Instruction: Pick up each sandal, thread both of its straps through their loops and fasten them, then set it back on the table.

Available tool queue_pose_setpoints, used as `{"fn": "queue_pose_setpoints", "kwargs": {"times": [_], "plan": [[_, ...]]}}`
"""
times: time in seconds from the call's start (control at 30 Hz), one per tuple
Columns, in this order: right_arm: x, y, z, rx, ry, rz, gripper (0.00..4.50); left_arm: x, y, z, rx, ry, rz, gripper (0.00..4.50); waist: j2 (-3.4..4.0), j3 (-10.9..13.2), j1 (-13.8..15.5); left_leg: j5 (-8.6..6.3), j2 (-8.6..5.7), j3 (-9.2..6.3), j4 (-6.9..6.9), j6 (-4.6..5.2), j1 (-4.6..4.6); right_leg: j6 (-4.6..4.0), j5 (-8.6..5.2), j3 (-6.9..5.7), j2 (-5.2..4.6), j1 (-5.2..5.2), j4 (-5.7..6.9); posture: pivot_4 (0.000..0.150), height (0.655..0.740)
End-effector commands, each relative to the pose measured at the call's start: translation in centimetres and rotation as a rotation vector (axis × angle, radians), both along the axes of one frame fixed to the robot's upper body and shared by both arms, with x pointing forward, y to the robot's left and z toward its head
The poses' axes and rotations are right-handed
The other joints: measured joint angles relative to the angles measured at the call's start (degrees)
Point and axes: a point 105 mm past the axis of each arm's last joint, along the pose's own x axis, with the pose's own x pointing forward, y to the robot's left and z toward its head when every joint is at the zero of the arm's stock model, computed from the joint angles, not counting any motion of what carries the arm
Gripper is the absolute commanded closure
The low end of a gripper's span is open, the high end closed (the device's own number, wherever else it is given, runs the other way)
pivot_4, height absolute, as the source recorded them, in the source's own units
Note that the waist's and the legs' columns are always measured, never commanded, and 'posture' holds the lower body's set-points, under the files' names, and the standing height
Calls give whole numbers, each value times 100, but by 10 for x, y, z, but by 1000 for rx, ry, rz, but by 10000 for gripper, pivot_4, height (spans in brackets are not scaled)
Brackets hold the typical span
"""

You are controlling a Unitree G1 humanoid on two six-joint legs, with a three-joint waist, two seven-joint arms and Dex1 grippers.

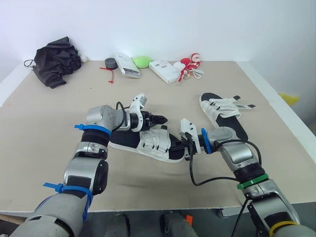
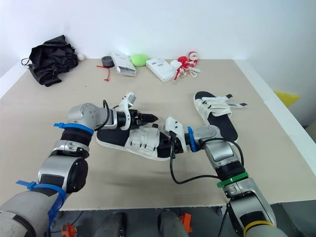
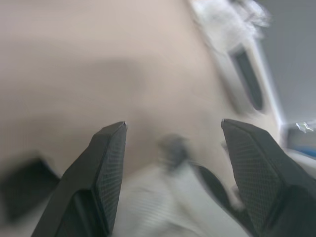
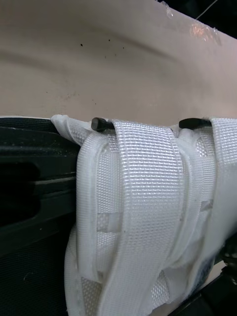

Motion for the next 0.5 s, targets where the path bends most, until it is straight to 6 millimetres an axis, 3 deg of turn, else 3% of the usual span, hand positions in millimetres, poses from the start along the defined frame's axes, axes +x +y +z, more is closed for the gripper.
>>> {"fn": "queue_pose_setpoints", "kwargs": {"times": [0.03, 0.07, 0.17, 0.23, 0.4, 0.5], "plan": [[-3, -5, -17, -52, 51, -18, 45000, 8, 2, 11, -4, -17, 42, 13064, 1, 0, 2, 0, 0, 0, 0, 0, -1, 0, 0, 0, 0, -1, 0, 1500, 7400], [-3, -5, -17, -52, 50, -18, 45000, 11, 0, 20, -44, -28, 57, 13064, 0, 1, 1, 0, 0, 2, 0, 0, -1, 0, 0, 2, -1, -2, 0, 1500, 7400], [-2, -6, -16, -49, 50, -18, 45000, 18, 1, 81, -281, -155, 68, 13064, -4, 6, 2, 0, 0, 0, 1, 0, -7, -1, 1, 0, 0, -8, 0, 1500, 7400], [-2, -6, -15, -48, 51, -18, 45000, 15, 6, 104, -335, -249, 45, 13064, -5, 6, 0, 0, 0, 1, 1, -1, -18, 0, 2, 0, 0, -18, 0, 1500, 7400], [2, -7, -7, -15, 36, -42, 45000, -14, 25, 143, -463, -482, -80, 13064, -3, 7, -13, -4, 1, 3, -6, -8, -21, 2, 0, 5, 0, -25, 0, 1500, 7400], [6, -8, 8, 27, 3, -62, 45000, -43, 41, 137, -379, -676, -184, 13064, 5, 9, -46, -3, 2, 5, -7, -11, -19, 1, 0, 8, 0, -25, 1, 1500, 7400]]}}
